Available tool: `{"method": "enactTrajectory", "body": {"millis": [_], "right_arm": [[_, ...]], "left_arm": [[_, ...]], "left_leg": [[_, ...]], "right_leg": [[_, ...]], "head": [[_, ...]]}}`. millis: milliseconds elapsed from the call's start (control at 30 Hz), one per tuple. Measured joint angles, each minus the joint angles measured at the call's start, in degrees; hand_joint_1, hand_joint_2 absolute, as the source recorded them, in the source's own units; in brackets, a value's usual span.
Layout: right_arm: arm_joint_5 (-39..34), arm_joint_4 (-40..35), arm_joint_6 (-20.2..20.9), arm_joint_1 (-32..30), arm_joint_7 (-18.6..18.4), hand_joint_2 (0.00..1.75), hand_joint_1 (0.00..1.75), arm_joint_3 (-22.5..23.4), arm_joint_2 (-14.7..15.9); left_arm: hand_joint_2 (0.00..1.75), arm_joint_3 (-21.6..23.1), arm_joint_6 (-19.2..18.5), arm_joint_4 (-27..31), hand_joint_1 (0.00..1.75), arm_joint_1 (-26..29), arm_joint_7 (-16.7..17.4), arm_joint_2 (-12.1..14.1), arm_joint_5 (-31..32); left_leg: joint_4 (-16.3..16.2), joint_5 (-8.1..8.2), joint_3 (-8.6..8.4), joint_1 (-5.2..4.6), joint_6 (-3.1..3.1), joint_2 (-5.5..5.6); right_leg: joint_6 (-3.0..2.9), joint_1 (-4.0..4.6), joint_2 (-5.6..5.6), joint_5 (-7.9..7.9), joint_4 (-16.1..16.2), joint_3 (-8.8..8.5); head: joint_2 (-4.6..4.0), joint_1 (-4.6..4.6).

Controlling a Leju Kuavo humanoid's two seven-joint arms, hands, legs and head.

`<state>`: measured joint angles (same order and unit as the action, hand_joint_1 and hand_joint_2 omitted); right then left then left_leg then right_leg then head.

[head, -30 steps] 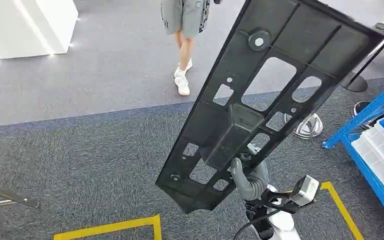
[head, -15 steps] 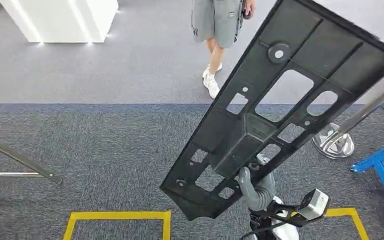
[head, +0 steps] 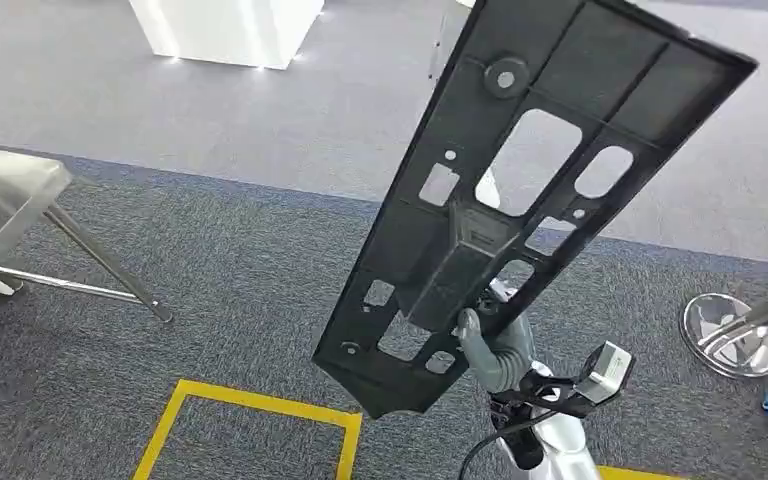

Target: Take the parts from the cabinet and place them on the table.

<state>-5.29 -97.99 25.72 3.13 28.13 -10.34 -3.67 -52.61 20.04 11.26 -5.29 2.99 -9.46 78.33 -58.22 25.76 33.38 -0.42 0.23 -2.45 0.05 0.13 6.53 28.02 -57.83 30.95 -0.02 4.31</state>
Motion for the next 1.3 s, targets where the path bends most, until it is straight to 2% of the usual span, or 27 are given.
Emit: {"method": "enactTrajectory", "body": {"millis": [67,100,133,167,233,267,333,400,433,467,567,600,633,667,733,767,800,833,900,933,967,1100,1133,1167,1200,1267,1300], "right_arm": [[-0.6,0.0,0.4,0.1,-0.5,1.75,1.75,-0.5,0.0],[-1.0,0.0,0.4,0.3,-0.5,1.75,1.75,-0.7,0.0],[-1.1,0.2,0.4,0.4,-0.4,1.75,1.75,-0.8,-0.1],[-1.1,0.2,0.3,0.4,0.0,1.75,1.75,-0.9,-0.1],[-1.1,0.6,0.3,0.4,0.1,1.75,1.75,-0.9,0.0],[-1.1,0.9,0.5,0.6,0.0,1.75,1.75,-1.0,0.0],[-1.2,1.4,0.8,1.4,-0.2,1.75,1.75,-1.2,0.0],[-1.6,2.1,1.3,2.7,-0.5,1.75,1.75,-1.2,0.0],[-1.7,2.5,1.6,3.3,-0.4,1.75,1.75,-1.2,0.0],[-1.9,2.8,1.7,3.6,-0.1,1.75,1.75,-1.3,0.0],[-2.3,3.5,1.8,3.9,0.7,1.75,1.75,-1.3,0.0],[-2.3,3.7,1.8,3.9,1.0,1.75,1.75,-1.3,0.0],[-2.3,3.7,1.5,3.9,1.0,1.75,1.75,-1.4,-0.1],[-2.2,3.6,1.4,3.7,1.0,1.75,1.75,-1.4,-0.1],[-1.6,3.4,0.5,2.4,1.0,1.75,1.75,-1.2,-0.1],[-1.1,3.0,0.0,1.4,0.9,1.75,1.75,-1.2,-0.1],[-0.7,2.7,-0.2,0.6,0.9,1.75,1.75,-1.2,-0.1],[-0.5,2.3,-0.6,-0.1,1.0,1.75,1.75,-1.2,-0.1],[-0.1,1.6,-1.5,-1.2,1.2,1.75,1.75,-1.2,-0.2],[0.0,1.2,-1.8,-1.8,1.5,1.75,1.75,-1.1,-0.2],[0.0,1.1,-1.8,-2.4,1.7,1.75,1.75,-1.0,-0.3],[0.5,0.6,-2.3,-4.2,2.1,1.75,1.75,-0.6,-0.5],[1.1,0.2,-2.7,-4.4,2.3,1.75,1.75,-0.5,-0.5],[1.6,-0.3,-2.9,-4.7,2.5,1.75,1.75,-0.4,-0.5],[2.1,-0.9,-3.1,-5.2,2.8,1.75,1.75,-0.1,-0.5],[2.3,-1.4,-3.1,-6.3,2.8,1.75,1.75,0.6,-0.4],[2.3,-1.4,-3.1,-6.6,2.8,1.75,1.75,0.8,-0.4]], "left_arm": [[1.75,-0.2,0.5,0.0,0.0,0.3,0.1,-0.1,-0.5],[1.75,-0.3,0.7,0.0,0.0,0.3,-0.6,-0.1,-1.1],[1.75,-0.5,1.0,0.0,0.0,0.3,-1.4,-0.1,-1.2],[1.75,-0.5,1.4,0.0,0.0,0.0,-2.0,-0.1,-0.9],[1.75,-0.5,1.9,0.0,0.0,-0.4,-2.0,0.0,-0.5],[1.75,-0.5,2.2,0.0,0.0,-0.5,-1.3,0.0,-0.6],[1.75,-0.8,2.4,0.0,0.0,-0.5,-0.6,0.3,-1.9],[1.75,-2.3,2.4,0.0,0.0,-0.5,-0.6,0.3,-4.4],[1.75,-2.7,2.4,0.0,0.0,-0.4,-0.7,0.3,-4.2],[1.75,-2.9,2.5,0.0,0.0,-0.5,-0.7,0.4,-3.5],[1.75,-2.9,2.4,0.0,0.0,0.1,0.0,0.3,-2.0],[1.75,-2.9,2.2,0.0,0.0,0.3,0.6,0.3,-1.9],[1.75,-2.9,2.1,0.0,0.0,0.4,1.2,0.1,-1.8],[1.75,-3.0,1.9,0.0,0.0,0.4,1.5,0.0,-1.6],[1.75,-2.9,1.6,0.0,0.0,0.2,1.9,-0.2,-0.9],[1.75,-2.9,1.6,0.0,0.0,0.3,1.9,-0.4,-0.3],[1.75,-2.9,1.6,0.0,0.0,0.5,1.9,-0.5,0.0],[1.75,-2.8,1.6,0.0,0.0,0.7,1.9,-0.5,0.3],[1.75,-2.8,1.6,0.0,0.0,0.8,2.2,-0.5,0.5],[1.75,-2.8,1.4,0.0,0.0,0.8,2.5,-0.5,0.5],[1.75,-2.8,1.1,0.0,0.0,0.7,2.9,-0.5,0.5],[1.75,-2.4,-0.1,0.0,0.0,1.2,5.1,-0.3,2.0],[1.75,-2.2,-0.1,0.0,0.0,1.3,5.3,-0.3,1.9],[1.75,-2.1,0.0,0.0,0.0,1.3,5.3,-0.3,1.5],[1.75,-2.1,0.3,0.0,0.0,1.2,5.1,-0.3,1.3],[1.75,-2.0,0.7,0.0,0.0,1.2,3.5,-0.3,1.1],[1.75,-1.9,1.2,0.0,0.0,1.2,2.6,-0.3,1.0]], "left_leg": [[0.3,-0.18,0.26,0.0,0.5,0.99],[1.0,-0.69,-0.35,0.82,0.8,1.45],[1.3,-0.89,-0.38,0.75,1.09,1.96],[1.3,-1.0,-0.2,0.73,1.28,2.38],[1.2,-1.06,0.03,0.69,1.34,3.8],[1.1,-1.08,0.09,0.69,1.33,4.49],[0.9,-1.08,0.04,0.74,1.26,5.96],[0.3,-0.84,0.06,0.86,0.85,7.52],[0.0,-0.71,0.37,0.88,0.54,8.06],[-0.7,-0.66,0.9,0.68,0.16,8.75],[0.0,-1.36,1.46,1.17,-1.12,10.6],[-0.3,-1.15,1.79,1.2,-1.31,10.45],[-1.5,-0.24,2.17,0.82,-1.44,6.68],[-4.7,1.72,3.63,0.8,-1.69,4.53],[-14.2,6.13,8.11,1.08,-2.0,3.17],[-18.0,7.26,9.87,1.09,-2.07,3.03],[-18.6,6.87,10.11,1.09,-2.02,2.95],[-16.3,5.22,8.9,1.08,-1.88,2.83],[-6.5,0.64,3.47,0.86,-1.15,1.83],[-1.2,-0.28,0.71,0.33,-0.47,-0.84],[-0.4,0.4,0.17,-0.5,0.15,-2.46],[0.5,-0.19,0.05,-0.25,1.0,0.44],[1.0,-0.59,-0.31,0.07,1.03,1.0],[1.2,-0.79,-0.36,0.16,1.41,1.36],[1.2,-0.89,-0.2,0.18,1.6,2.08],[1.1,-0.92,-0.07,0.16,1.66,3.65],[1.0,-0.93,-0.02,0.18,1.65,4.45]], "right_leg": [[0.41,0.09,0.85,-0.04,0.2,-0.25],[0.85,-0.01,0.23,0.54,-0.1,-0.19],[1.13,-0.29,-3.15,1.92,-1.9,0.47],[1.2,-0.45,-5.09,4.26,-5.7,2.41],[1.37,-0.54,-6.17,8.25,-15.3,7.09],[1.43,-0.55,-6.22,8.61,-18.2,8.6],[1.53,-0.8,-6.3,5.2,-15.3,7.55],[1.59,-1.4,-7.73,-0.61,-4.6,2.61],[1.64,-1.8,-10.91,-0.08,-2.0,1.25],[1.51,-1.68,-11.4,-0.05,-0.9,1.26],[0.51,-1.04,-9.56,-0.24,-1.2,1.35],[-0.08,-1.57,-8.75,-0.58,-0.6,1.18],[-0.47,-1.39,-8.07,-0.66,-0.4,0.98],[-0.88,-1.22,-7.35,-0.61,-0.4,0.97],[-1.17,-0.77,-5.52,-0.44,-0.4,0.98],[-1.28,-0.62,-4.55,-0.35,-0.4,0.99],[-1.32,-0.51,-3.77,-0.29,-0.5,0.96],[-1.31,-0.39,-3.06,-0.19,-0.5,0.92],[-1.22,-0.19,-1.88,0.06,-0.5,0.58],[-1.06,-0.15,-1.31,0.23,-0.4,0.3],[-0.71,0.35,-0.83,0.44,-0.6,0.33],[0.37,0.35,1.28,0.73,-0.2,-0.27],[0.66,-0.16,-0.86,1.48,-1.1,-0.24],[0.77,-0.23,-3.7,3.25,-3.5,0.96],[0.92,-0.39,-5.48,5.83,-8.2,3.18],[1.16,-0.52,-6.28,9.08,-16.9,7.51],[1.22,-0.56,-6.28,8.76,-18.3,8.48]], "head": [[0.0,0.0],[0.0,0.02],[0.0,0.0],[0.0,0.0],[0.0,0.0],[0.0,0.0],[0.0,0.0],[0.0,0.0],[0.0,-0.02],[0.0,0.0],[0.0,0.0],[0.0,0.0],[0.0,0.02],[0.0,0.0],[0.0,0.0],[0.0,0.0],[0.0,0.0],[0.0,0.02],[0.0,0.02],[0.0,0.0],[0.0,0.0],[0.0,0.02],[0.0,0.0],[0.0,0.0],[0.0,-0.02],[0.0,-0.02],[0.0,0.0]]}}
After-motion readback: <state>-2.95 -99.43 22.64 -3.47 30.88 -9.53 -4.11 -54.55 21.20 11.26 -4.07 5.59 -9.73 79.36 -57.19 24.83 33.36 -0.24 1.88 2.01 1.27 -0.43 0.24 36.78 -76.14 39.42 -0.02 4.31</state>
